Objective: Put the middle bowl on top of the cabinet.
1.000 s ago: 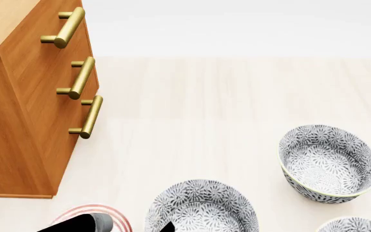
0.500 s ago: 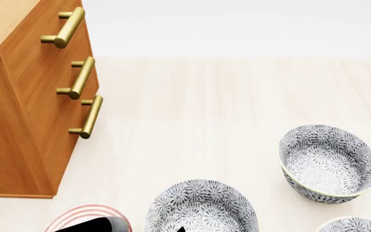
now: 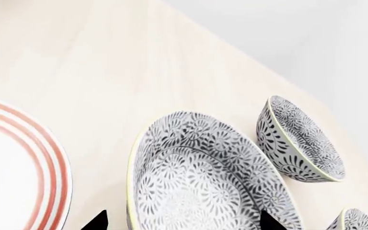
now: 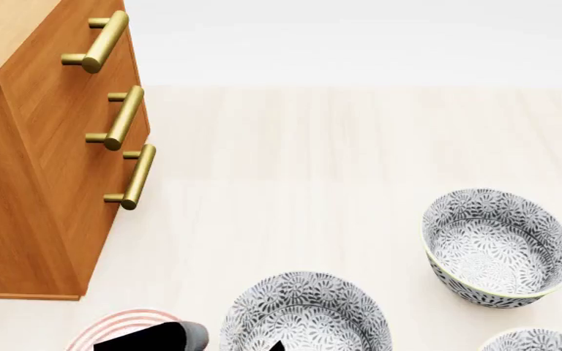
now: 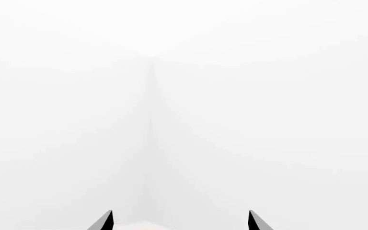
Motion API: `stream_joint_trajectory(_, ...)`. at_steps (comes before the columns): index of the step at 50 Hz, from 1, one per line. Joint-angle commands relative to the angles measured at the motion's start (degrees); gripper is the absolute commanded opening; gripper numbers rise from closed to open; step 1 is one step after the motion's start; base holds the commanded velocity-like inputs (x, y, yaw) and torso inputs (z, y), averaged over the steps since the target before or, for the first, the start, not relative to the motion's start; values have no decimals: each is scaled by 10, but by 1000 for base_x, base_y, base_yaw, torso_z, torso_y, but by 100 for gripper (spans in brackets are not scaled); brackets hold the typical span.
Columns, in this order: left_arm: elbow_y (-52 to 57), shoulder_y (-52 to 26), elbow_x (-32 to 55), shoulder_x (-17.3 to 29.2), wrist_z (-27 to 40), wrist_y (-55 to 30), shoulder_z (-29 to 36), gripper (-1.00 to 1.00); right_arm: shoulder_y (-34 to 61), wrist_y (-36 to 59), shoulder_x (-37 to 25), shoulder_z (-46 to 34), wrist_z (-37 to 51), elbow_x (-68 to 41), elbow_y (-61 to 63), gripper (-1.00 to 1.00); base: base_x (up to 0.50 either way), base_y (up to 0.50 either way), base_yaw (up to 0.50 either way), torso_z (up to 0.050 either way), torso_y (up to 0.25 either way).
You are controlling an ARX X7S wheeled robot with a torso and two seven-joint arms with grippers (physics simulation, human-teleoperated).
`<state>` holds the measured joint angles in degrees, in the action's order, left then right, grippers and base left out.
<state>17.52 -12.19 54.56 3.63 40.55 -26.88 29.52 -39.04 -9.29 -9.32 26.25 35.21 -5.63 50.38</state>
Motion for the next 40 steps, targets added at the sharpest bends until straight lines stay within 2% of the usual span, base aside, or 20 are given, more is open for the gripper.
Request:
stream_joint_trajectory(1, -30, -9, -6, -1, -10, 19, 11, 100, -4, 1, 1, -1, 0, 3, 7, 100, 0, 0, 0, 0, 0)
stream_joint_trajectory(40, -98, -29, 0, 0, -32, 63, 47, 100, -8, -14, 8, 4, -4, 6, 7, 100, 0, 0, 0, 0, 0)
